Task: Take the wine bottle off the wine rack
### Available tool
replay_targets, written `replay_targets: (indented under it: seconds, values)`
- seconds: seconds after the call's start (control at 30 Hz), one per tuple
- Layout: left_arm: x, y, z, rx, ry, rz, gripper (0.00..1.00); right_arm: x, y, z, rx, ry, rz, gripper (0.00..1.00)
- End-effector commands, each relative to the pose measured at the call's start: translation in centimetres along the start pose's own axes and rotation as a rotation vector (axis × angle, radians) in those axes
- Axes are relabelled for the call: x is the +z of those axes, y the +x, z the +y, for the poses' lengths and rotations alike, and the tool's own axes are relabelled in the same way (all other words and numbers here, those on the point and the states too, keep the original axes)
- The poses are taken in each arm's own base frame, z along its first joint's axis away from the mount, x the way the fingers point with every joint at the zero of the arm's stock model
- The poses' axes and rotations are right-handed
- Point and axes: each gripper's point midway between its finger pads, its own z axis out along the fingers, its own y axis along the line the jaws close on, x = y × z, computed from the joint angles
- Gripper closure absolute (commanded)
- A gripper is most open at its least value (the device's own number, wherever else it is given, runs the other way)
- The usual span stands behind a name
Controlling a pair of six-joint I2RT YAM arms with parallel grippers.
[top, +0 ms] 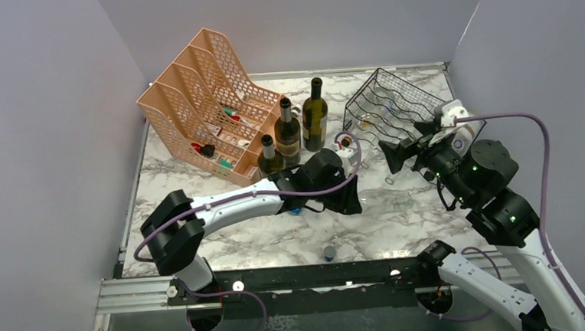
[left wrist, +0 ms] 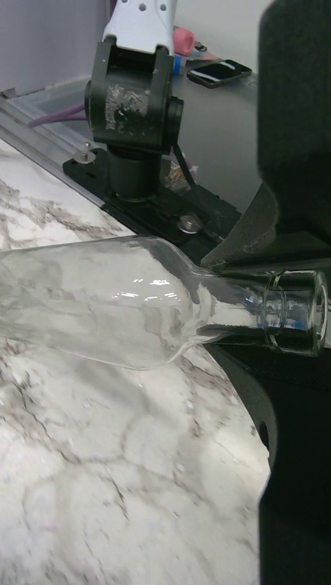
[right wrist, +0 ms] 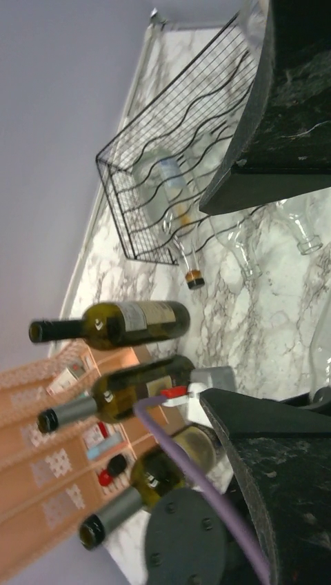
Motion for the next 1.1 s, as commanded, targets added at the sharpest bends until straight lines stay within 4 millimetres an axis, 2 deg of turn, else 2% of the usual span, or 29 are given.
replay_targets:
  seconds: [0.0,0.1,0.27,0.47,0.57,0.7,0.83,1.07]
  values:
    - [-3.9,-0.2,1.8,0.022,-0.102,-0.019,1.00,0.4,-1.1,4.0,-0.160,-0.249,-0.132,0.00]
    - [-5.5,0.2,2.6,0.025,-0.135,-0.007,1.00,0.0,0.7,5.4,-0.296,-0.355,-0.167,0.00]
    - [-7.0,1.2,3.3,0.024,-0.159,0.006,1.00,-0.5,5.6,7.6,-0.436,-0.525,-0.129,0.00]
    - [-8.3,2.0,3.5,0.035,-0.168,0.013,1.00,-1.8,13.0,11.0,-0.541,-0.819,-0.032,0.00]
    - [-8.9,2.0,3.4,0.045,-0.168,0.008,1.00,-1.9,16.0,11.6,-0.594,-0.890,-0.024,0.00]
    - [-9.4,2.0,2.9,0.054,-0.150,0.003,1.00,-1.6,17.7,12.4,-0.631,-0.957,-0.045,0.00]
    - [-9.7,2.3,2.8,0.062,-0.138,0.006,1.00,-0.9,19.7,13.2,-0.626,-1.033,0.008,0.02]
    - [-10.4,2.2,2.3,0.079,-0.120,-0.004,1.00,0.4,20.7,15.1,-0.535,-1.157,0.037,0.08]
